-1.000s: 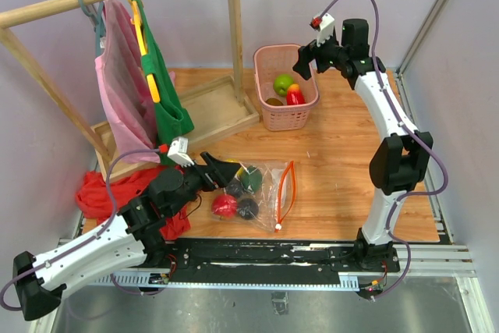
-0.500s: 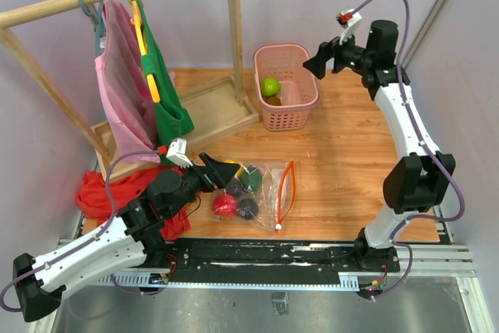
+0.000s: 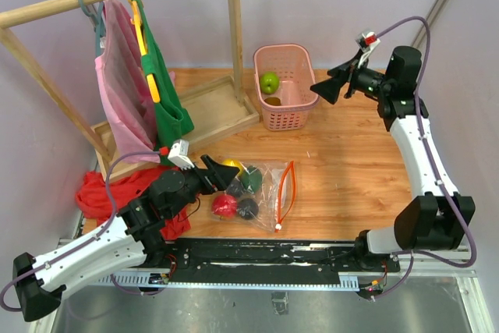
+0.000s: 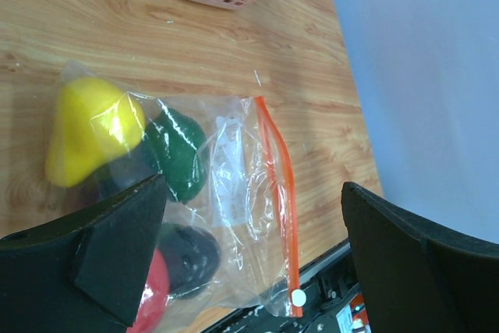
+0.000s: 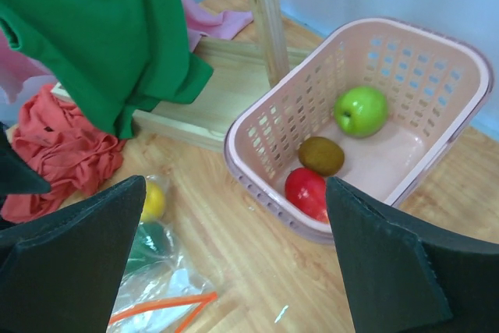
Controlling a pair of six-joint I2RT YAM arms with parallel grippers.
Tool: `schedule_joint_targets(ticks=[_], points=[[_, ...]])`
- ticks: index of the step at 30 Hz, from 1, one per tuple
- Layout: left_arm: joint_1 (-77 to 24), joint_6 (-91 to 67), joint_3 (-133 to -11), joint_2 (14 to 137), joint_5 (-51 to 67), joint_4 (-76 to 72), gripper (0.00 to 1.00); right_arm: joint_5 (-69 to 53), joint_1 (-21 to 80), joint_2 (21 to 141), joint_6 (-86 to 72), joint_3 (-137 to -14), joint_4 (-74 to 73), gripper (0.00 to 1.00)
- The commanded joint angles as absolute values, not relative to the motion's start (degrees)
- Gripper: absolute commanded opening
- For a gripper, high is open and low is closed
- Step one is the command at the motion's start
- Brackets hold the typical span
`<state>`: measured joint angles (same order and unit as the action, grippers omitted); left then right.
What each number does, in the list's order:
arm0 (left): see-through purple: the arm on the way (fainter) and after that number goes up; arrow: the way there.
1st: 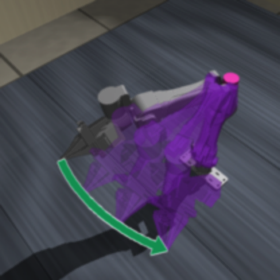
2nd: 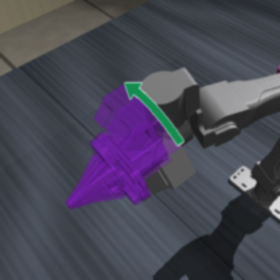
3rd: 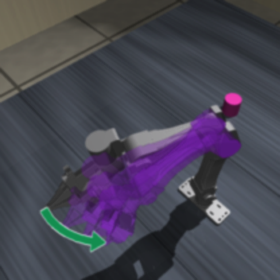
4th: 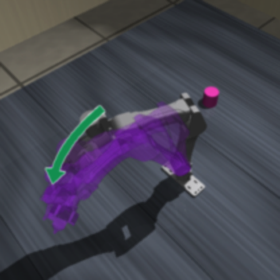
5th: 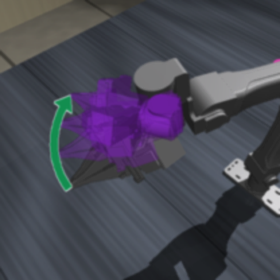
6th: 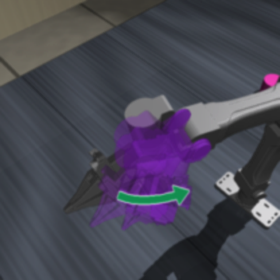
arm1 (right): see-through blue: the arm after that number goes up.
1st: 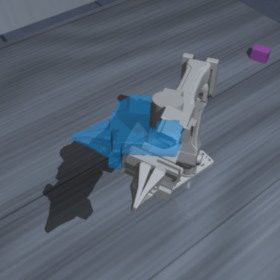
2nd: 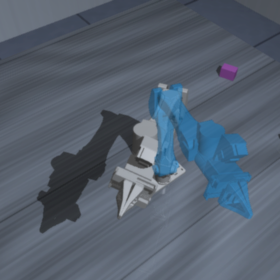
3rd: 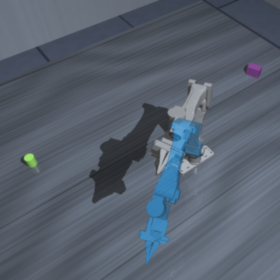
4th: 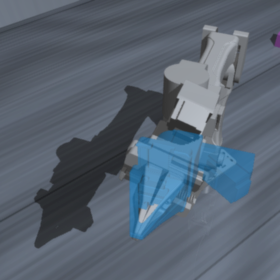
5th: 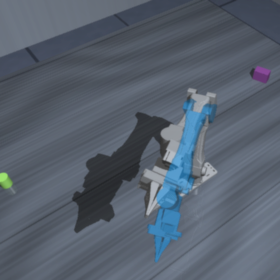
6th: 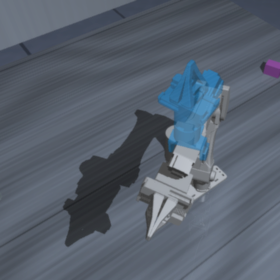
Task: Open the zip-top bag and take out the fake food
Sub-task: Place the fake fruit in the bin, then pick up the fake fruit from the zipper food storage bag.
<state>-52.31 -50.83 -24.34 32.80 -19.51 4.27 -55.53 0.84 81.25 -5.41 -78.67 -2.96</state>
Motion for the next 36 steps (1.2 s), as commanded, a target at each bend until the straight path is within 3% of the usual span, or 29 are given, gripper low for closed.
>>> schedule_joint_targets(ticks=[1, 18, 24, 30, 36], points=[[-52.6, -49.4, -26.1, 33.9, -20.5, 4.9, 0.97, -60.9, -2.0, 76.6, -9.0, -73.7, -1.7, 0.99], [-52.5, -50.0, -27.2, 39.5, -21.4, 8.6, 0.93, -64.9, -3.5, 62.6, -4.2, -54.8, -15.4, 0.99], [-51.3, -52.0, -27.0, 41.8, -20.5, 8.8, 0.87, -65.7, -3.5, 59.6, -8.4, -46.8, -15.5, 0.99], [-48.0, -51.9, -27.1, 43.8, -15.9, 7.4, 0.76, -65.6, -3.1, 60.7, -15.2, -40.6, -15.2, 0.99], [-46.0, -51.4, -28.0, 46.9, -13.8, 7.0, 0.75, -63.9, -0.5, 60.2, -19.1, -35.5, -11.7, 0.98]])
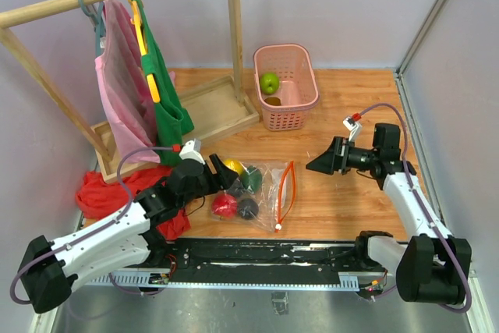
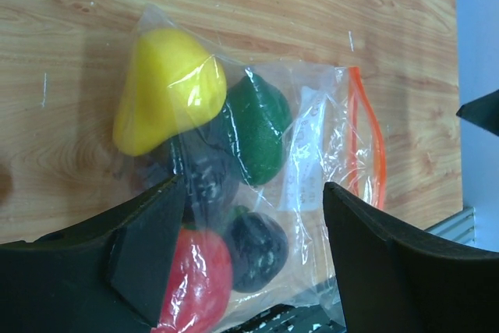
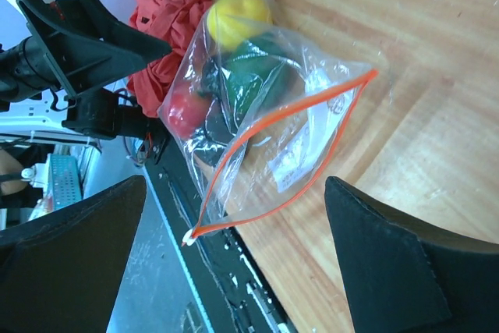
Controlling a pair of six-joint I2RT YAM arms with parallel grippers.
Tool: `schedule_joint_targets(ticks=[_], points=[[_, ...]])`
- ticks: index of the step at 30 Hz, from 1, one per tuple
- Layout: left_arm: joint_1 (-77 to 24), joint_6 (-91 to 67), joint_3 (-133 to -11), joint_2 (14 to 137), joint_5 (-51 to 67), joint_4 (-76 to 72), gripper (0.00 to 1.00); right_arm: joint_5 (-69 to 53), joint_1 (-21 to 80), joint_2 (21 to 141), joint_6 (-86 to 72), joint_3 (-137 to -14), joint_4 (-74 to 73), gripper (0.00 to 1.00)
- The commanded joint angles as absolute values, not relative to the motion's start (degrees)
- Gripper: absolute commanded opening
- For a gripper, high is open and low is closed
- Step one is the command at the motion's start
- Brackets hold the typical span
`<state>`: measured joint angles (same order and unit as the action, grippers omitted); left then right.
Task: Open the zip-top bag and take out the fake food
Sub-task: Pick up the fake fruit from the zipper food storage bag.
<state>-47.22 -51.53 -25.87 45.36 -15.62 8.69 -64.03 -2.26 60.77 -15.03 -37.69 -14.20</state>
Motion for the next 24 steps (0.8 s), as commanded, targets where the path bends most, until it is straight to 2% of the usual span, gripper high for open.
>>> schedule_joint_targets(ticks=[1, 4, 9, 12, 18, 24], points=[[-45.7, -51.4, -28.0, 47.4, -13.5, 6.9, 0.75, -63.4, 0.1, 60.1, -20.1, -34.5, -11.1, 0.97], [-44.5, -51.0, -28.2, 49.0, -12.2, 5.9, 0.75, -61.9, 2.1, 59.3, -24.6, -30.7, -6.5, 0.92], [-42.3, -50.5, -28.5, 51.2, -9.4, 3.9, 0.76, -58.9, 6.0, 57.9, -27.6, -27.3, -3.2, 0.78], [-41.4, -50.2, -28.5, 52.4, -8.0, 2.9, 0.76, -57.4, 7.6, 58.9, -27.9, -27.3, -2.6, 0.66], [-40.2, -49.5, -28.8, 54.2, -6.2, 1.2, 0.76, -55.0, 9.9, 63.0, -29.4, -28.0, -1.5, 0.35], [-39.7, -48.7, -29.1, 56.5, -5.0, -0.4, 0.76, -54.6, 12.7, 68.4, -31.3, -28.9, 0.3, 0.19]])
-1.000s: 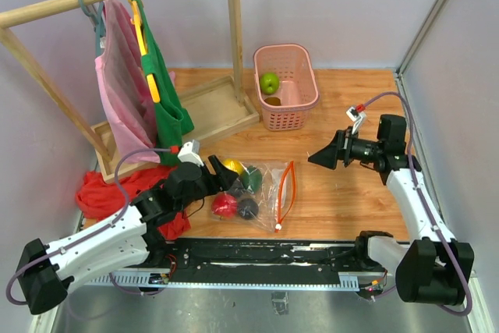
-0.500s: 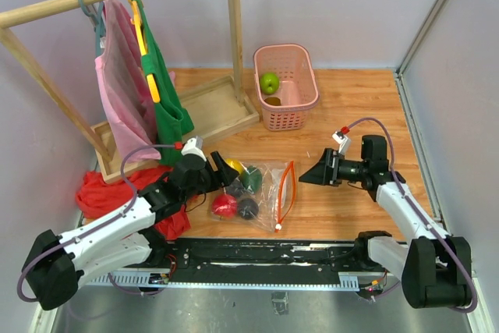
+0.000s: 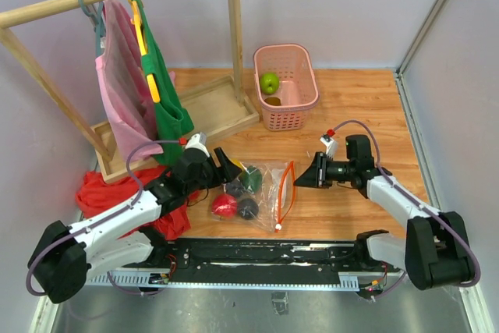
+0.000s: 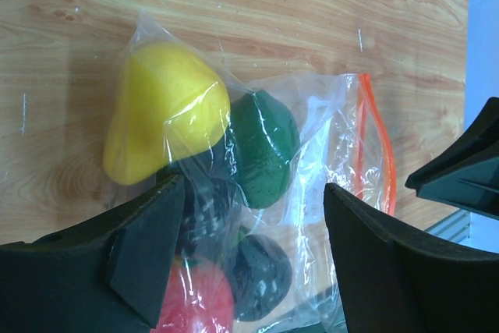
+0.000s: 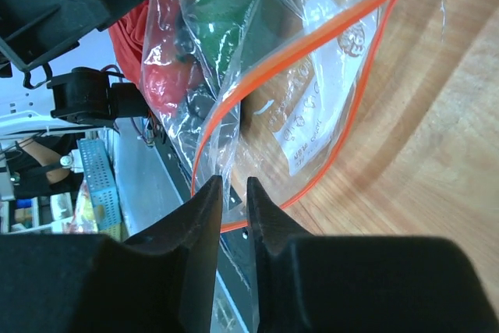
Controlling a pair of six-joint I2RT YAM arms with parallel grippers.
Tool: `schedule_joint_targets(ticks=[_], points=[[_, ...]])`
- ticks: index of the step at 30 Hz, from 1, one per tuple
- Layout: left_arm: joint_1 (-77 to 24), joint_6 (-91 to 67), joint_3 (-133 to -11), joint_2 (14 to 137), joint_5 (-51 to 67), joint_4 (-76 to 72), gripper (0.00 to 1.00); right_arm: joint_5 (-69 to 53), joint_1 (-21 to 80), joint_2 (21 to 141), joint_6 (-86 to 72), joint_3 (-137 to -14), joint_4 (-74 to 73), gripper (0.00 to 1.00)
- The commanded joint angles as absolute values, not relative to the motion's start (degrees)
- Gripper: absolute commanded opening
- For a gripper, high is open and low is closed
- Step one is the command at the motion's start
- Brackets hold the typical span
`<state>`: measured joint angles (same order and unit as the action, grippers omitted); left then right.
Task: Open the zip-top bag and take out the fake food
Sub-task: Pick up the fake fruit from the zipper food storage bag.
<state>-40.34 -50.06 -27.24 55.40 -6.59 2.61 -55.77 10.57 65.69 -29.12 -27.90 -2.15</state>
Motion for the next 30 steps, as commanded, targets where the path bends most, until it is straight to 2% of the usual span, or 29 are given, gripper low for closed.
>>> schedule_joint_targets(ticks=[1, 16, 30], points=[[-39.6, -48.6, -29.2, 56.8, -4.8, -0.6, 0.76, -54.5, 13.4, 69.3, -31.6, -29.1, 0.8, 0.18], [-39.1, -46.4, -29.8, 64.5, -2.7, -2.6, 0.70, -54.0, 22.3, 85.3, -31.3, -38.2, -2.5, 0.15], [-39.0, -44.3, -32.7, 75.4, 3.6, -4.6, 0.54, -47.1, 24.5, 93.5, -26.6, -45.0, -9.3, 0.16]])
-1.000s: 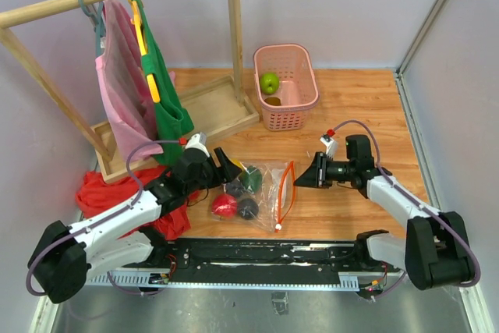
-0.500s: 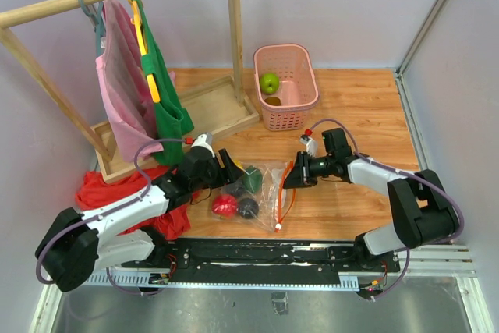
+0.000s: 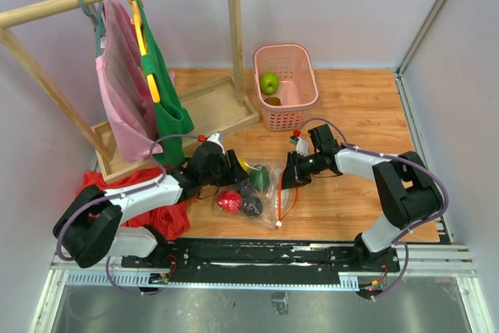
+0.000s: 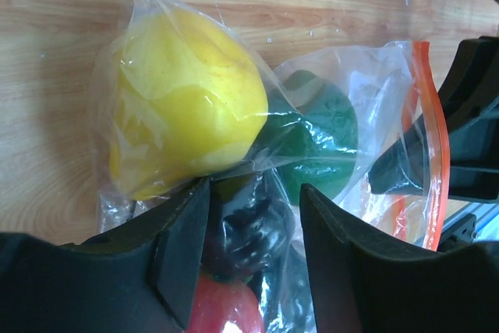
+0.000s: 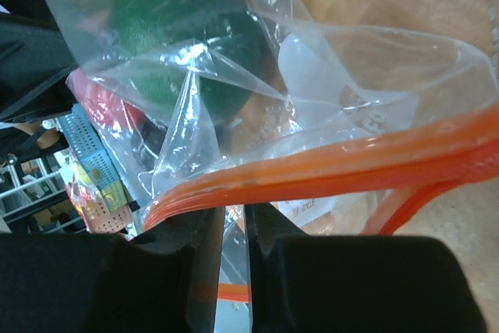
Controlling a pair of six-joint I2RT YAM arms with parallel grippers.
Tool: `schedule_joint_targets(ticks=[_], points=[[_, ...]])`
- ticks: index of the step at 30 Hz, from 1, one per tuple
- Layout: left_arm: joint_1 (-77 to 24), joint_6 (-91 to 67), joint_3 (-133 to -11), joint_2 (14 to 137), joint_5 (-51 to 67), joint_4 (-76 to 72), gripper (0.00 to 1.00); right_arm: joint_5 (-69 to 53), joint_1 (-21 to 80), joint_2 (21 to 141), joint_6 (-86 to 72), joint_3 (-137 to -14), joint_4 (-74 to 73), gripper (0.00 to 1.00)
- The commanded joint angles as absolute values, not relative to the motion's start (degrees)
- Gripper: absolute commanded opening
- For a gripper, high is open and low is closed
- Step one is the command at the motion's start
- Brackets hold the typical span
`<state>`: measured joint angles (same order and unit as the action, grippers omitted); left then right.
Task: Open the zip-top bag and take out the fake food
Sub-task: Pick up the fake fruit from the zipper food storage bag.
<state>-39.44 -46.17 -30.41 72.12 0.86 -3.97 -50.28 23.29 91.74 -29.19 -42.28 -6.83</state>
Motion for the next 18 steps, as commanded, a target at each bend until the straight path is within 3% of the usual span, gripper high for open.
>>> schedule_joint_targets(ticks=[1, 5, 18], points=[[-39.0, -44.0, -33.4, 76.4, 4.0, -4.3, 0.53, -46.9, 24.6, 94.0, -26.7, -45.6, -9.2, 0.17], [-39.0, -42.4, -36.9, 80.7, 5.4, -1.9, 0.45, -45.5, 24.8, 95.5, -25.8, -47.9, -10.0, 0.17], [-39.2, -41.3, -39.8, 85.1, 10.6, -1.1, 0.36, -44.2, 21.9, 92.1, -29.2, -46.1, -4.0, 0.24]])
